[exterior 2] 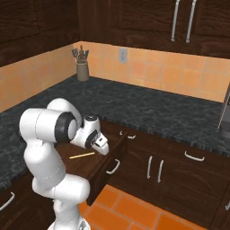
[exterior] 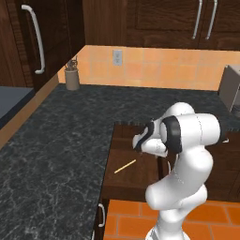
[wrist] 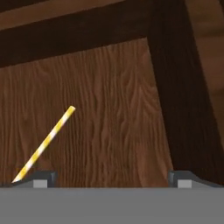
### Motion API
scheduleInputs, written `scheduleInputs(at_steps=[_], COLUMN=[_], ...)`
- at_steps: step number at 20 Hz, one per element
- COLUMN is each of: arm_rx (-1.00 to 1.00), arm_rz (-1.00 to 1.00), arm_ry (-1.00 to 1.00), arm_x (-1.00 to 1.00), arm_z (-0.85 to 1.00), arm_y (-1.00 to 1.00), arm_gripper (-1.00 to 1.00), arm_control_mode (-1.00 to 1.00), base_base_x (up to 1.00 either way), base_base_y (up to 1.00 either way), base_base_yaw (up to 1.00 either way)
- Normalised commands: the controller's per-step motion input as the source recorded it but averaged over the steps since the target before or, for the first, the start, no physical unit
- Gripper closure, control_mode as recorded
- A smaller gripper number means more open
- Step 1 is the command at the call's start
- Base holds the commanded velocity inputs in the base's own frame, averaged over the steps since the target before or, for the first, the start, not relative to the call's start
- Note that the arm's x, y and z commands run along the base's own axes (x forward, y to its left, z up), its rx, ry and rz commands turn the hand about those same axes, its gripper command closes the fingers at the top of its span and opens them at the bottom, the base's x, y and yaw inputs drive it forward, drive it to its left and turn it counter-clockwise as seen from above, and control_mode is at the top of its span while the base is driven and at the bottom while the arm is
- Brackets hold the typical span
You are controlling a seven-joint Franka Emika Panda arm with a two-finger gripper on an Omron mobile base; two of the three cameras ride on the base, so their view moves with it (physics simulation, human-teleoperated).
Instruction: Take a straw from the drawer in front and place it inside the glass cup on the dining counter.
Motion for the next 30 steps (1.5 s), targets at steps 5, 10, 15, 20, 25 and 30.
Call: scheduleInputs(at_steps=[5, 10, 15, 20, 25, 30], arm_rx=[-0.03, -0.02, -0.07, -0.12, -0.08, 0.00], arm_rz=[0.12, 0.12, 0.05, 0.00, 0.00, 0.00], arm_ry=[0.09, 0.06, 0.03, 0.00, 0.00, -0.02], arm_x=[0.07, 0.00, -0.20, -0.68, -0.53, -0.02], arm_z=[-0.57, -0.54, -0.49, -0.17, 0.04, 0.58], arm_y=[-0.04, -0.28, -0.71, -1.00, -0.89, 0.46], arm_gripper=[-1.00, -1.00, -1.00, -1.00, -1.00, -1.00], arm_control_mode=[-1.00, -1.00, -1.00, -1.00, -1.00, -1.00], base_base_x=[0.00, 0.00, 0.00, 0.00, 0.00, 0.00], base_base_y=[0.00, 0.00, 0.00, 0.00, 0.00, 0.00], base_base_yaw=[0.00, 0.00, 0.00, 0.00, 0.00, 0.00])
